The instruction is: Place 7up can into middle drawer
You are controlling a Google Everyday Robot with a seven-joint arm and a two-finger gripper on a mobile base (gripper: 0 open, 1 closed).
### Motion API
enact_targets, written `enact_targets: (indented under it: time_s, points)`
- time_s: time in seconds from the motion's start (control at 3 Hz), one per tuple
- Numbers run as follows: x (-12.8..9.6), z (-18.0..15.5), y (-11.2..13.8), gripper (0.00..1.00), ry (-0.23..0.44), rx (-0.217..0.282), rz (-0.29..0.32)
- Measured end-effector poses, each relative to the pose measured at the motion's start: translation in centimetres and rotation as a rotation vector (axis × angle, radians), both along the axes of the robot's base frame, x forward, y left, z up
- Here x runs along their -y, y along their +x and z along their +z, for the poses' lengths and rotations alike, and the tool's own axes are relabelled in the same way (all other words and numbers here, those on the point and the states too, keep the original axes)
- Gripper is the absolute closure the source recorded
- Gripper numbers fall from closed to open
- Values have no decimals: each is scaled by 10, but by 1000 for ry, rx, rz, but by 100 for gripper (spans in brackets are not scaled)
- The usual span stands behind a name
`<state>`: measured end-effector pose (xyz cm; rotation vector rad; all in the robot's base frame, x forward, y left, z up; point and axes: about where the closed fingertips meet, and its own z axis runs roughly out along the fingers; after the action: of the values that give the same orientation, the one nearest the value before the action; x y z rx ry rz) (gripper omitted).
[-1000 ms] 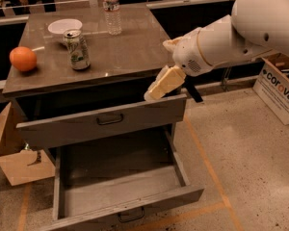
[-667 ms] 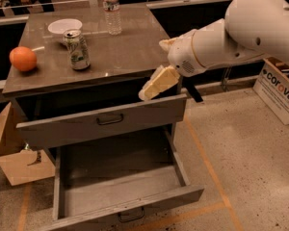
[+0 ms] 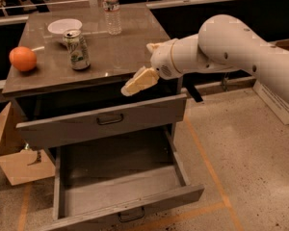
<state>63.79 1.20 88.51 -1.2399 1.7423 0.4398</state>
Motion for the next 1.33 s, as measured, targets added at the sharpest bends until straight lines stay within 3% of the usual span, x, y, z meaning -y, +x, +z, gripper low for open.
enact_targets:
  time_s: [0.33,1.33]
  points:
    - [-18,-12,19,0,59,5,-27]
    - [-70,5,66,0,246,17,-48]
